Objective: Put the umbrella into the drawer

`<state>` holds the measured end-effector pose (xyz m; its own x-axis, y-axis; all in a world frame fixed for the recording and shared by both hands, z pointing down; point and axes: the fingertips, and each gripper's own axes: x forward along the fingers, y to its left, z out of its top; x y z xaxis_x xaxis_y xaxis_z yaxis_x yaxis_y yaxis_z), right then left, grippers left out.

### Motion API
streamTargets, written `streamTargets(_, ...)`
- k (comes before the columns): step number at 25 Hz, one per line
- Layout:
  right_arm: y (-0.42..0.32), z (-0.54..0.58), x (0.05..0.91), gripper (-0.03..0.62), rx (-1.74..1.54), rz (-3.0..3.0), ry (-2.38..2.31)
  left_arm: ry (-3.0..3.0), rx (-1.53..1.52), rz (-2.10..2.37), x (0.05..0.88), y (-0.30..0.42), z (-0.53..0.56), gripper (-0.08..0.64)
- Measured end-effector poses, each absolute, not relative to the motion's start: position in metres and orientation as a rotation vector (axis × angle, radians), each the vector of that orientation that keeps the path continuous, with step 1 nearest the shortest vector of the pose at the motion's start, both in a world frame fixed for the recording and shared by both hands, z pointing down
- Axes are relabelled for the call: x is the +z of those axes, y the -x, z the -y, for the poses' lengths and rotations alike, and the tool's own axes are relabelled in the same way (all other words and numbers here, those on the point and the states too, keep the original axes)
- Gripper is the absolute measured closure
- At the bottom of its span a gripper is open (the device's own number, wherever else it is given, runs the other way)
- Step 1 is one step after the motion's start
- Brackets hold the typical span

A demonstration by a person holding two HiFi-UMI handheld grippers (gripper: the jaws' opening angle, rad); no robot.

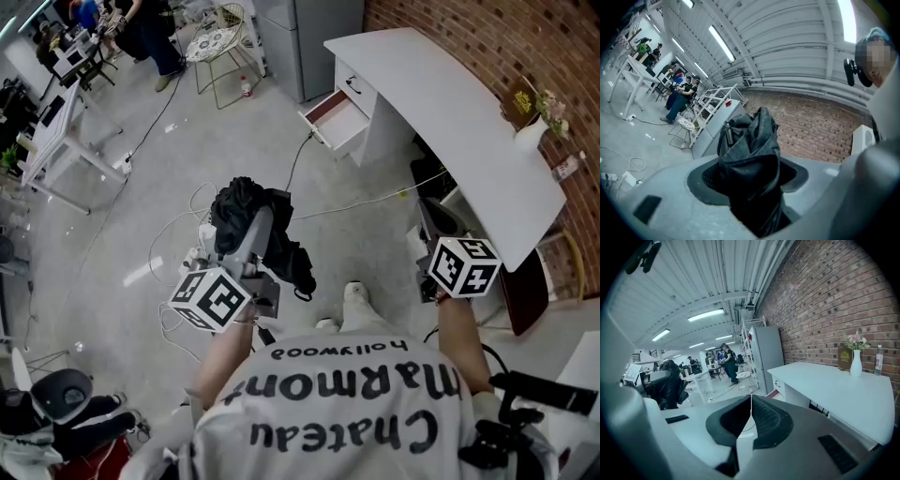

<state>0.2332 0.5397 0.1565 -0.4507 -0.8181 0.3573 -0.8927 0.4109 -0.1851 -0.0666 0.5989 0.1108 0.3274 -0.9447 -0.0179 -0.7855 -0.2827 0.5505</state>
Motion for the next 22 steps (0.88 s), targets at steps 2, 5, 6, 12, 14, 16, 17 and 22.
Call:
streamTargets(2, -0.234, -0.534, 0.162, 0.574, 0.530, 2.450, -1.507, -2.144, -0.480, 1.523, 0.115, 0.066, -0.594, 0.302)
streamTargets(5, -0.235, -0.518, 0.165, 0.574, 0.558, 2.452, -1.515, -2.138, -0.504, 1.517, 0.116, 0.065, -0.581, 0.302)
streamTargets(6, -0.236, -0.511, 0.165, 0.574, 0.574, 2.460, -1.521, -2.140, -0.519, 1.511, 0.114, 0.064, -0.576, 0.302)
streamTargets(12, -0.237, -0.444, 0.165, 0.574, 0.652, 2.506, -1.513, -2.152, -0.570, 1.518, 0.106, 0.062, -0.527, 0.302)
streamTargets(14, -0.233, -0.416, 0.159, 0.574, 0.634, 2.520, -1.495, -2.148, -0.563, 1.536, 0.103, 0.064, -0.506, 0.302)
streamTargets(16, -0.229, -0.390, 0.153, 0.574, 0.615, 2.536, -1.476, -2.145, -0.563, 1.545, 0.100, 0.065, -0.485, 0.302)
streamTargets(17, -0.227, -0.378, 0.150, 0.574, 0.605, 2.545, -1.465, -2.146, -0.568, 1.548, 0.098, 0.065, -0.475, 0.302)
streamTargets(22, -0.222, -0.323, 0.139, 0.574, 0.565, 2.576, -1.427, -2.164, -0.603, 1.548, 0.086, 0.064, -0.429, 0.302)
